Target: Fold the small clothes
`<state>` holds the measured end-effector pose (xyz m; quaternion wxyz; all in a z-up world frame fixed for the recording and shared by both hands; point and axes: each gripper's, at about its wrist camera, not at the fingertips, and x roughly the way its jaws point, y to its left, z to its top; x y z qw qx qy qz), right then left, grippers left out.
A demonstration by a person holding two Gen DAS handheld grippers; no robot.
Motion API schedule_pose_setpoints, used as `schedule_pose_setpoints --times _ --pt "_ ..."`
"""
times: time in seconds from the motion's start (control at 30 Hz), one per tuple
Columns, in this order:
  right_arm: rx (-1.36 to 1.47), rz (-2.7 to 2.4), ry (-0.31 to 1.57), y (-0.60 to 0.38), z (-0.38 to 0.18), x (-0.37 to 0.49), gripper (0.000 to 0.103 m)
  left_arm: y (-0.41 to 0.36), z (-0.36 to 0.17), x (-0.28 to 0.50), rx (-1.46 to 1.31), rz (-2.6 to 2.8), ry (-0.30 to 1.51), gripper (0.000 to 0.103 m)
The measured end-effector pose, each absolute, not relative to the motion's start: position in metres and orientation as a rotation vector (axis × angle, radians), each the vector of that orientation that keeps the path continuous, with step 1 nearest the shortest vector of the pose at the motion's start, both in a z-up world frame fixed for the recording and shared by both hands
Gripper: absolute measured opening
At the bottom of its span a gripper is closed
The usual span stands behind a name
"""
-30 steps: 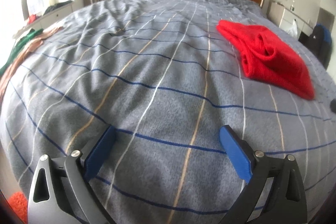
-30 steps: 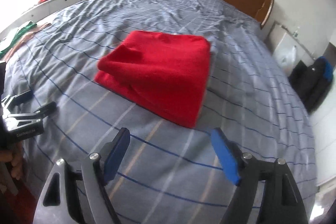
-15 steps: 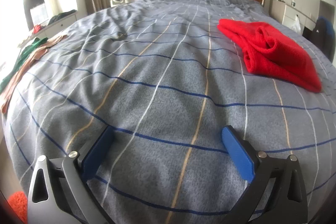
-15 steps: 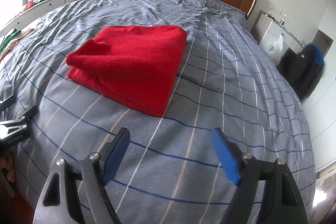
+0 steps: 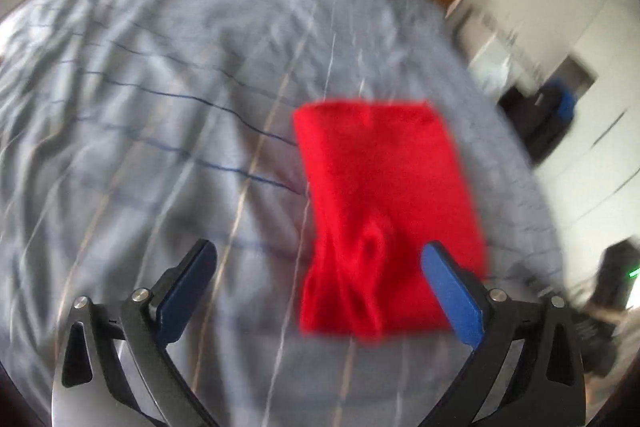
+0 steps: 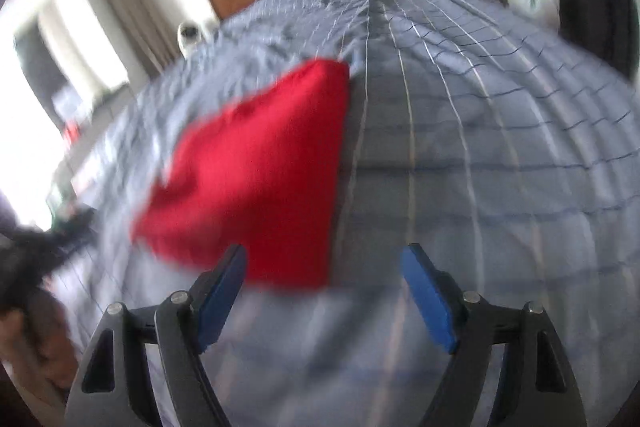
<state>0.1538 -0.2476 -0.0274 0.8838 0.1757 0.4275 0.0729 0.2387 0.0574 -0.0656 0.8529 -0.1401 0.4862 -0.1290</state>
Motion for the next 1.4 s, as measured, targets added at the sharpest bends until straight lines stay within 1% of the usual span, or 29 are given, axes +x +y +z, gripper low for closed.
schedule_pose_setpoints --times 0.07,0.13,0.23,0.3,0.33,0.37,0.4,0.43,0.47,0.53,0.57,0.63,0.73,0.8,0.83,0.87,0.9,0.93,0.97,1.0,1.03,1.07,1.13,1.17,1.2,1.27,1.33,1.4 --pt "0.434 0.19 0.886 -0.253 -0.028 0.183 0.079 0.042 -0.082 0.263 -0.221 -0.261 1.091 0.101" --pt "0.473 0.242 0.929 -0.254 -0.038 0.215 0.079 0.032 -0.093 0.278 -0.151 -0.225 1.122 0.101" --pt "0.501 0.264 0.991 -0.252 -0.06 0.255 0.079 0.028 -0.1 0.288 -0.127 -0.205 1.128 0.103" --pt "0.521 0.289 1.031 -0.243 -0.075 0.274 0.078 0.026 -0.103 0.29 -0.138 -0.213 1.122 0.102" --pt "0.525 0.307 1.046 -0.238 -0.08 0.281 0.077 0.026 -0.103 0.291 -0.138 -0.219 1.119 0.093" --pt "0.501 0.325 1.054 -0.227 -0.082 0.286 0.065 0.022 -0.106 0.289 -0.128 -0.242 1.111 0.066" --pt "0.406 0.308 1.051 -0.212 -0.081 0.287 0.053 0.018 -0.108 0.291 -0.121 -0.28 1.108 0.053" --pt "0.29 0.284 1.032 -0.197 -0.076 0.286 0.041 0.014 -0.107 0.288 -0.111 -0.311 1.094 0.031" --pt "0.161 0.267 0.999 -0.18 -0.07 0.282 0.039 0.008 -0.103 0.283 -0.081 -0.315 1.066 0.019" --pt "-0.141 0.228 0.893 -0.142 -0.058 0.264 0.034 0.002 -0.091 0.273 -0.042 -0.302 1.014 0.017" --pt "-0.273 0.214 0.822 -0.124 -0.051 0.252 0.033 0.002 -0.085 0.269 -0.049 -0.305 0.995 0.016" --pt "-0.36 0.211 0.735 -0.112 -0.04 0.238 0.032 0.008 -0.068 0.261 -0.093 -0.317 0.947 0.016" --pt "-0.354 0.235 0.628 -0.104 -0.011 0.226 0.032 0.019 -0.034 0.249 -0.118 -0.311 0.858 0.016" --pt "-0.319 0.251 0.597 -0.104 0.007 0.227 0.032 0.02 -0.024 0.252 -0.105 -0.304 0.835 0.017" --pt "-0.293 0.253 0.593 -0.106 0.013 0.23 0.032 0.02 -0.023 0.257 -0.089 -0.295 0.841 0.023" --pt "-0.253 0.25 0.599 -0.111 0.016 0.233 0.033 0.018 -0.028 0.263 -0.068 -0.273 0.872 0.039" --pt "-0.199 0.238 0.625 -0.119 0.016 0.241 0.038 0.018 -0.035 0.267 -0.051 -0.25 0.9 0.05" --pt "-0.163 0.222 0.677 -0.126 0.011 0.249 0.053 0.02 -0.045 0.269 -0.019 -0.192 0.928 0.071" --pt "-0.137 0.19 0.743 -0.135 0.002 0.259 0.064 0.024 -0.051 0.265 0.001 -0.147 0.929 0.074" --pt "-0.125 0.12 0.8 -0.148 -0.008 0.264 0.086 0.031 -0.054 0.256 0.017 -0.112 0.909 0.074" --pt "-0.119 0.072 0.82 -0.158 -0.013 0.261 0.09 0.037 -0.054 0.247 0.023 -0.104 0.891 0.077" --pt "-0.113 0.044 0.827 -0.168 -0.015 0.255 0.09 0.042 -0.053 0.234 0.039 -0.092 0.863 0.085" --pt "-0.116 0.022 0.826 -0.183 -0.016 0.234 0.09 0.048 -0.047 0.207 0.091 -0.048 0.797 0.096" --pt "-0.128 0.011 0.829 -0.188 -0.016 0.222 0.093 0.05 -0.042 0.189 0.128 -0.024 0.747 0.099" --pt "-0.131 0.01 0.831 -0.191 -0.016 0.208 0.096 0.049 -0.037 0.172 0.156 -0.009 0.701 0.101" --pt "-0.118 0.03 0.844 -0.198 -0.013 0.18 0.096 0.047 -0.028 0.142 0.187 0.015 0.642 0.102" --pt "-0.099 0.064 0.866 -0.196 -0.01 0.152 0.101 0.043 -0.02 0.113 0.207 0.053 0.62 0.102" --pt "-0.088 0.096 0.87 -0.197 -0.001 0.121 0.102 0.041 -0.013 0.086 0.222 0.087 0.617 0.102"
